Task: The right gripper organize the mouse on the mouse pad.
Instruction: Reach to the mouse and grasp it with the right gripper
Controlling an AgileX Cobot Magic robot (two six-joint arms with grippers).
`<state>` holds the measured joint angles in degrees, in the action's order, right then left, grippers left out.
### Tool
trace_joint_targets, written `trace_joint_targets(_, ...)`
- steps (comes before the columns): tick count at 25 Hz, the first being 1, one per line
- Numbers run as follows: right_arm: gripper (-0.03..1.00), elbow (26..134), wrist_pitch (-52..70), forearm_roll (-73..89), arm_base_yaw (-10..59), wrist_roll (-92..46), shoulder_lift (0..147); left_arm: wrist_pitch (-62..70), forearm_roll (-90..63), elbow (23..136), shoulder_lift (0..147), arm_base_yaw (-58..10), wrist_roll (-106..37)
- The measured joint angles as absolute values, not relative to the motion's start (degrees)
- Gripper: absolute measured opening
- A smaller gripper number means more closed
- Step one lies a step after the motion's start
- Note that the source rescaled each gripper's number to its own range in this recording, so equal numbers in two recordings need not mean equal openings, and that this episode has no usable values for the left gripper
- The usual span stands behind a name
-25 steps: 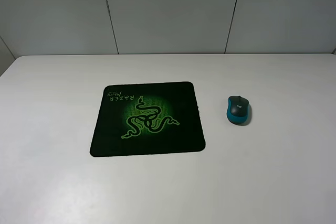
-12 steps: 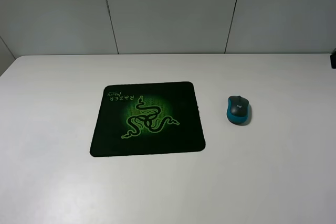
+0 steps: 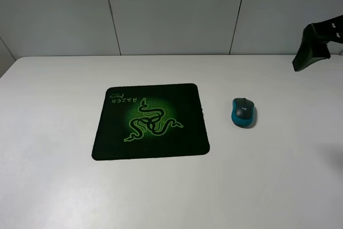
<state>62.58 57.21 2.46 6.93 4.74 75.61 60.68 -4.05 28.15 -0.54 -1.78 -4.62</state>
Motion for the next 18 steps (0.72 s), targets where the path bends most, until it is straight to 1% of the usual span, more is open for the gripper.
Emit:
trace_joint_targets(4,1.00,66.52,57.09,2.13,8.95,6.61,82.32,60.68,-4.05,28.15,-0.54,-1.78,-4.62)
trace_joint_targets(9,1.00,69.81,57.05,2.96,9.32,7.80,89.15,60.68,-4.03,28.15,-0.54,-1.78,-4.62)
trace_joint_targets(18,1.00,71.18,56.91,6.23,9.32,7.96,97.18,60.68,-4.03,28.15,-0.54,-1.78,-4.62)
